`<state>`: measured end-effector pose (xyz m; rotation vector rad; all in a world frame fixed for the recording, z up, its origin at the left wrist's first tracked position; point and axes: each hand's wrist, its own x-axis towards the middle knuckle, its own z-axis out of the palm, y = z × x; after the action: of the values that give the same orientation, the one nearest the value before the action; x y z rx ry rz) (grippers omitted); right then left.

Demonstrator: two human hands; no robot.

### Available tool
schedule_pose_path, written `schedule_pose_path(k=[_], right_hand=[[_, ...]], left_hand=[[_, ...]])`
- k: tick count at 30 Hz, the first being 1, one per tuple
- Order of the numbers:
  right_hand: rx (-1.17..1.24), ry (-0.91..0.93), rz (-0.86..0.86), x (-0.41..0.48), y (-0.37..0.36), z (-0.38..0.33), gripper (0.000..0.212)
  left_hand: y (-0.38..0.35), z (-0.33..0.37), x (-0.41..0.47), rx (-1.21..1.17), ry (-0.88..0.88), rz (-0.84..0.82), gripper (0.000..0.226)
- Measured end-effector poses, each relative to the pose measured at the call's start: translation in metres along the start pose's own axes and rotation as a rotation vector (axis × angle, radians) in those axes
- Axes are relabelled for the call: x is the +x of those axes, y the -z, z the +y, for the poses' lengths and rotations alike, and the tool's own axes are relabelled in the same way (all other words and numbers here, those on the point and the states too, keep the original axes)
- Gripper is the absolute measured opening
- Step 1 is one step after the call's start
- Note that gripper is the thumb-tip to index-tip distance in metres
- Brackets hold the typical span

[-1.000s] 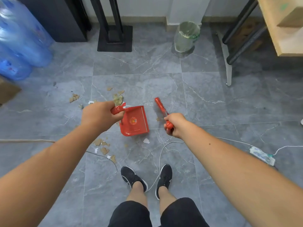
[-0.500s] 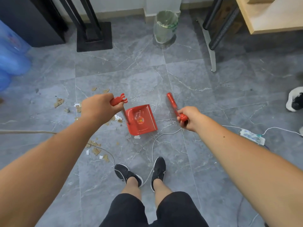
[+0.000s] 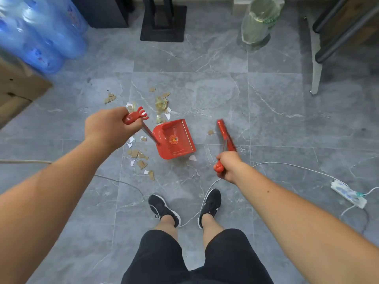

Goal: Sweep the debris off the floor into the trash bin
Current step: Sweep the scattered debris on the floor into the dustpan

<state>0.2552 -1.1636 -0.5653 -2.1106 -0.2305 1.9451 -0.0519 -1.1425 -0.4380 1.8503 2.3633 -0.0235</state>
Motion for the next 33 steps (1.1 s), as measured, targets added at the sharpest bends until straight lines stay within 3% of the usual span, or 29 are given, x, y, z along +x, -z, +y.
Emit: schedule_pose_path(k=[11,20,26,33], right_hand=[[-0.003,-0.054,-0.063,-0.04,-0.158,0.055,0.023],[-0.032,-0.046,-0.119,-0.068,-0.292,0.064,0.023],[-0.026,-0.051,-0.178,-0.069,-0.353,0.055,0.014],[-0.002,-0.019,-0.225,-0.087,-0.377,0.043,0.022]], left_hand=[[0.016,-0.166,-0.031,-0.038,0.144,0.05,0.051],[0.024,-0.282,-0.062,-0.07,0.176,0.058,0.064],[0.019,-0.33,-0.075,-0.071,0.198,0.063,0.072],[0.025,-0.369,-0.088,-0.065,0.266,0.038,0.062]])
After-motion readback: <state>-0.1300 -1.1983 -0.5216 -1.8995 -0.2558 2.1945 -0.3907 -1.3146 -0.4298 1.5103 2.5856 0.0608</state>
